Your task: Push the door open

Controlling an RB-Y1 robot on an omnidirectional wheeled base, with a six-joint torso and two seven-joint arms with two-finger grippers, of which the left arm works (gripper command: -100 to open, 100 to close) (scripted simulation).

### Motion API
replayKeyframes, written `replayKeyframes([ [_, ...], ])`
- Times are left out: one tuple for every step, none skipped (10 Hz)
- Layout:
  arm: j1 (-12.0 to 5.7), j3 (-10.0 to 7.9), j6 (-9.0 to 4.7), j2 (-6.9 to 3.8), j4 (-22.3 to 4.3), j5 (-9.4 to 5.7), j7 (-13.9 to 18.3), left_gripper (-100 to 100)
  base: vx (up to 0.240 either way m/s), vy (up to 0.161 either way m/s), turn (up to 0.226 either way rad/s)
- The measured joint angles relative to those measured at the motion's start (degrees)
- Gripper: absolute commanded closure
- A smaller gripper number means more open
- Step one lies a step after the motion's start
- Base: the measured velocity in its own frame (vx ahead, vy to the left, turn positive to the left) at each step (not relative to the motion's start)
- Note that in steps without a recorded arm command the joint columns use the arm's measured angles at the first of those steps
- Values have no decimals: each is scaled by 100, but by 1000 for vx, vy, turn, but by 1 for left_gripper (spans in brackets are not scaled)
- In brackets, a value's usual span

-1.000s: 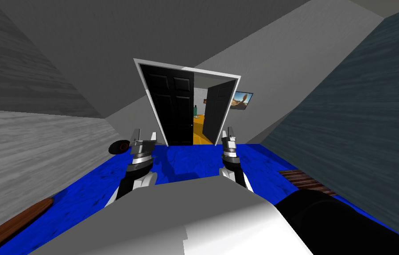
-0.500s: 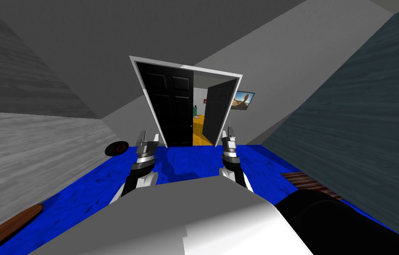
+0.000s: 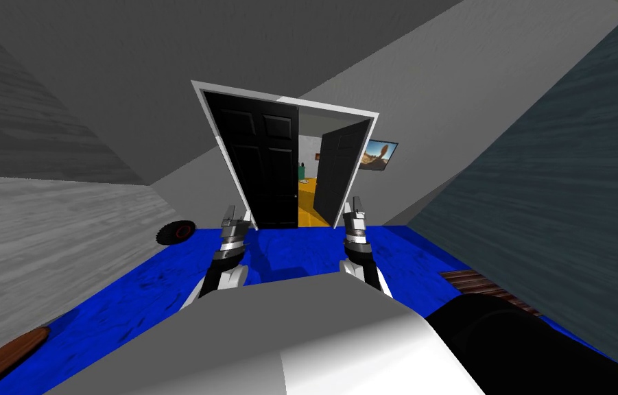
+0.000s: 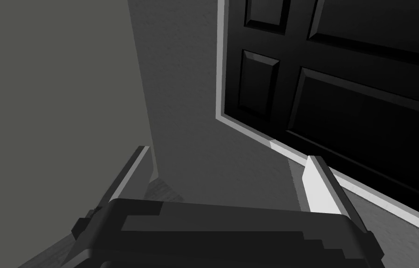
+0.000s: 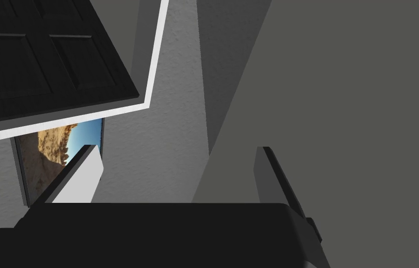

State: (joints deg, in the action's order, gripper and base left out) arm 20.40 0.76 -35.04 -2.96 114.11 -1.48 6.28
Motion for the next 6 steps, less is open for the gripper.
replayKeyframes([
  [-67, -13, 0, -25, -132, -1, -4, -100, 96, -35, -3],
  [-107, -7, -5, -36, -243, 7, -17, -100, 105, -34, 1],
  [-157, -25, -29, -73, -389, 0, -14, -100, 109, -22, 2],
  [-227, -31, -27, -87, -517, 3, -21, -100, 107, -36, -4],
  [-280, -23, -62, -92, -683, 13, -39, -100, 102, -41, 2],
  [-334, -23, -74, -107, -809, 17, -52, -100, 93, -29, 1],
])
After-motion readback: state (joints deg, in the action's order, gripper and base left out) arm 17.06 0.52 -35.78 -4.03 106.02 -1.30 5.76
